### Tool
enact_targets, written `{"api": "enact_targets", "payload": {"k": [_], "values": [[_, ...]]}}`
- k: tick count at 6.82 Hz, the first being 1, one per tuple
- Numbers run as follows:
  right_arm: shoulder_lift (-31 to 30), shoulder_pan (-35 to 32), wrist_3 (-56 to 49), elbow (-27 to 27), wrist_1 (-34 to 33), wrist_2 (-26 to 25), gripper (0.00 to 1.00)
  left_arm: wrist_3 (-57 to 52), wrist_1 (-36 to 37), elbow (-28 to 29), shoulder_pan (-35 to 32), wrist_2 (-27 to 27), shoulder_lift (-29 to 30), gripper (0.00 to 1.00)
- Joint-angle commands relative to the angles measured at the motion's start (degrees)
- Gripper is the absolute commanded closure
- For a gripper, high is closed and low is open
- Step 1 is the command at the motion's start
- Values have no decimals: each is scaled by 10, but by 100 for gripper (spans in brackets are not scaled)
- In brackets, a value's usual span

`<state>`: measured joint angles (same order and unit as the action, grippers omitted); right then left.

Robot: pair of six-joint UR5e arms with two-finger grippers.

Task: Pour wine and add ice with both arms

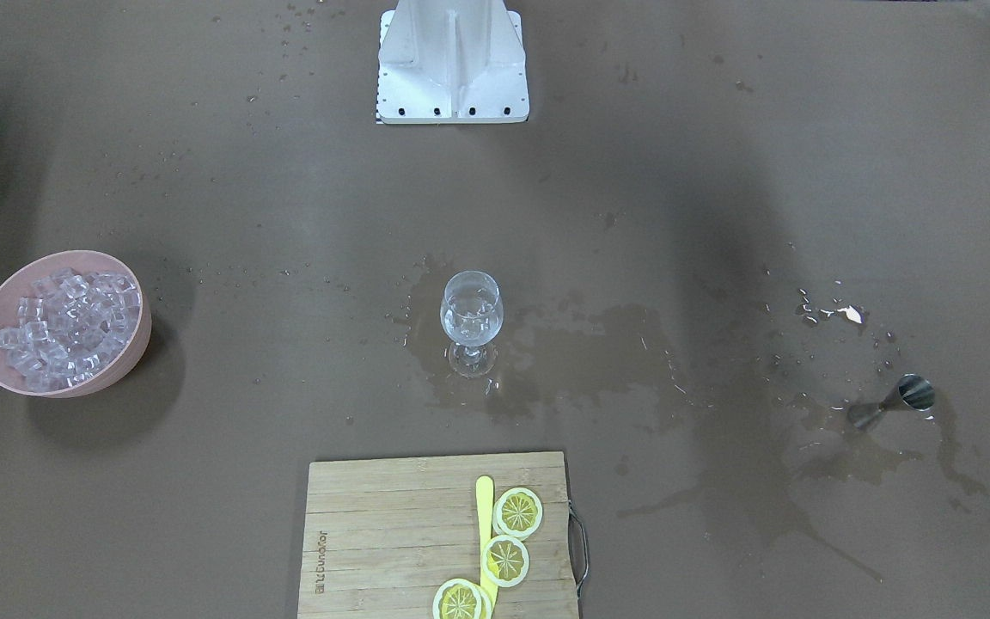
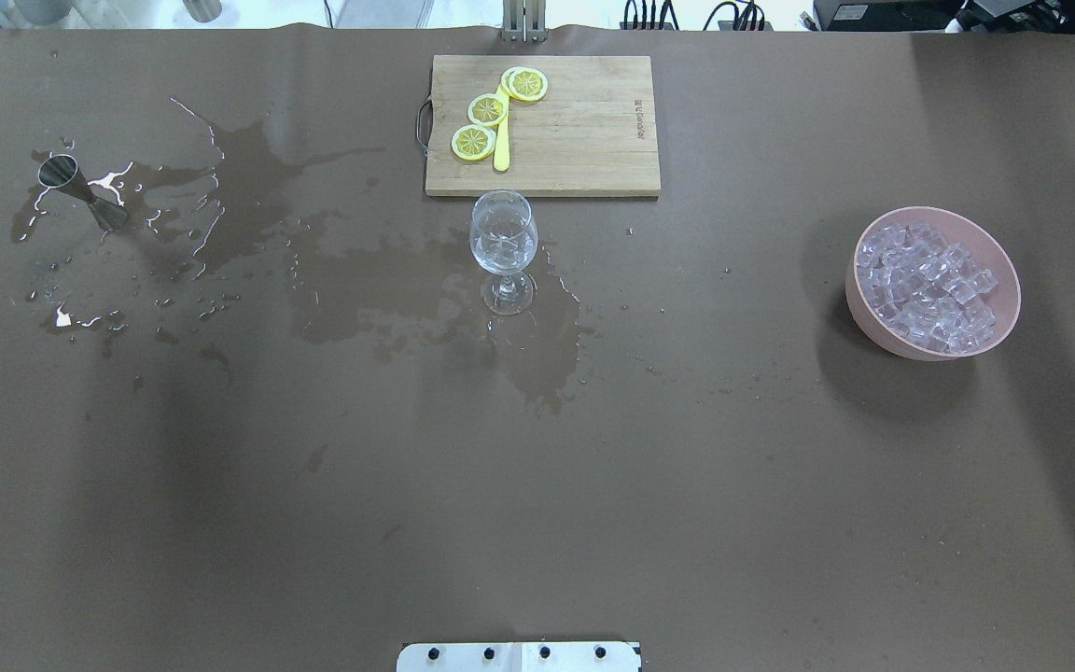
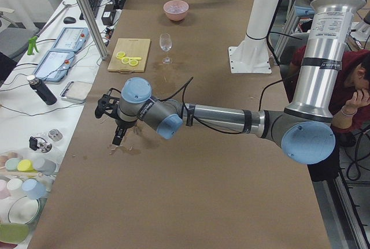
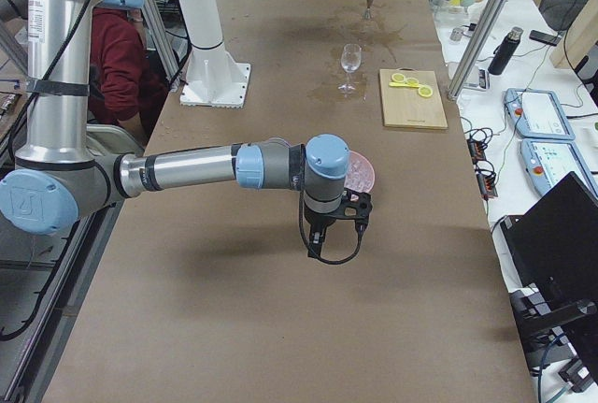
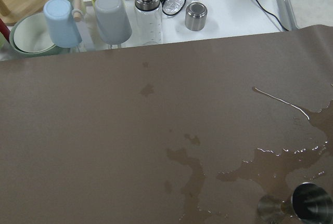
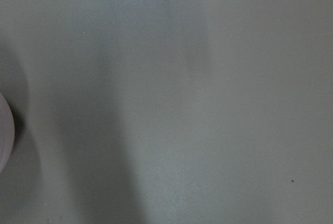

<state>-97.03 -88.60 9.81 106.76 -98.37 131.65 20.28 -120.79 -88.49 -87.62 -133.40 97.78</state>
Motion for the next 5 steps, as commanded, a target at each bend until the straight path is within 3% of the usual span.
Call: {"api": "enact_targets", "payload": {"k": [1, 5], "values": [[-9, 0, 0, 4, -1, 1, 0, -22, 16, -23, -10, -15, -37, 2], [-17, 0, -1, 3, -2, 0, 0, -41, 17, -33, -20, -19, -54, 2]]}}
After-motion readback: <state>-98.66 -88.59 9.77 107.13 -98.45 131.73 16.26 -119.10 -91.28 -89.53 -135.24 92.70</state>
